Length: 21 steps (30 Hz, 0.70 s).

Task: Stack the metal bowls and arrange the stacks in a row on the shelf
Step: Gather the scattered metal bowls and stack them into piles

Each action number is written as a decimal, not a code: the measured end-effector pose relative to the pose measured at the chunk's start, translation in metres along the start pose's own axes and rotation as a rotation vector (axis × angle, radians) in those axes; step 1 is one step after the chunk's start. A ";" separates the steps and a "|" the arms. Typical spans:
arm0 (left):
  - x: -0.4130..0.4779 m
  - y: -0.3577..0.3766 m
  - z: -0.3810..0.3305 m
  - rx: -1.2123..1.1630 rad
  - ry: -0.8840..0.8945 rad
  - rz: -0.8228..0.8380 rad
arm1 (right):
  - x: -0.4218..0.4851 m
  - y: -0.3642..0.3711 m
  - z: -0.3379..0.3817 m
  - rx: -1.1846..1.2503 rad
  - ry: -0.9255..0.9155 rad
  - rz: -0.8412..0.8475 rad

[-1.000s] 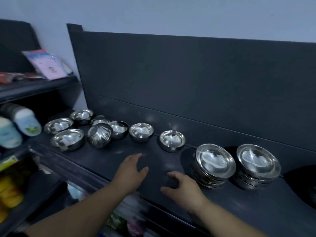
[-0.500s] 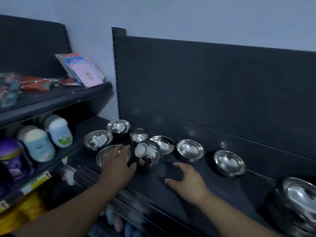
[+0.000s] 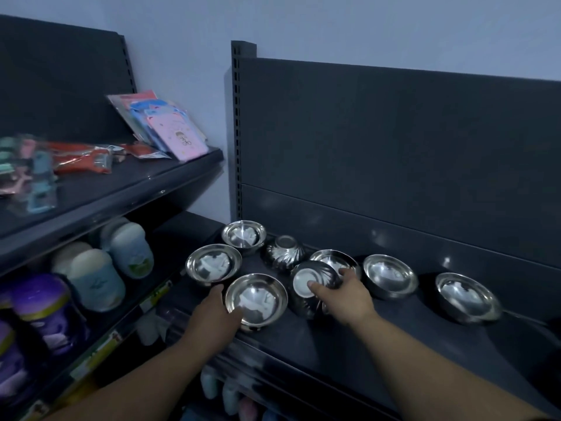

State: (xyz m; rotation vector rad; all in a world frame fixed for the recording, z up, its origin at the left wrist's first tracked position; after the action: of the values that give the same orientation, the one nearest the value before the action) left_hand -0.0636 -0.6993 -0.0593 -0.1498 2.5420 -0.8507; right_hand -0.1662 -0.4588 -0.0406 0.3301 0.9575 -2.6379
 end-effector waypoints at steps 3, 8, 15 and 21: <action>0.005 0.002 0.004 -0.109 0.004 0.037 | 0.003 0.003 -0.005 0.042 0.025 -0.032; 0.007 0.004 0.002 -0.258 0.023 0.036 | 0.003 0.001 -0.009 0.190 0.009 -0.076; 0.000 -0.006 -0.014 -0.243 0.068 -0.084 | -0.014 -0.008 -0.015 0.395 -0.062 0.036; -0.015 -0.001 -0.061 -0.337 0.181 -0.144 | -0.043 -0.061 -0.017 0.733 -0.183 0.058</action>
State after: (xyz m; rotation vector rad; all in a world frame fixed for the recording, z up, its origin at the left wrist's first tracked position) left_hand -0.0776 -0.6630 -0.0102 -0.3810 2.8582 -0.4976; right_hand -0.1474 -0.3939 -0.0043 0.2591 -0.1029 -2.8044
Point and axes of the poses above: each hand's wrist, its own x-axis towards the middle knuckle, its own y-axis out of the palm, z = x × y, the point moved 6 cm from there along x, towards the middle knuckle, and after that the axes turned 15 degrees about z, right-handed, at the moved point
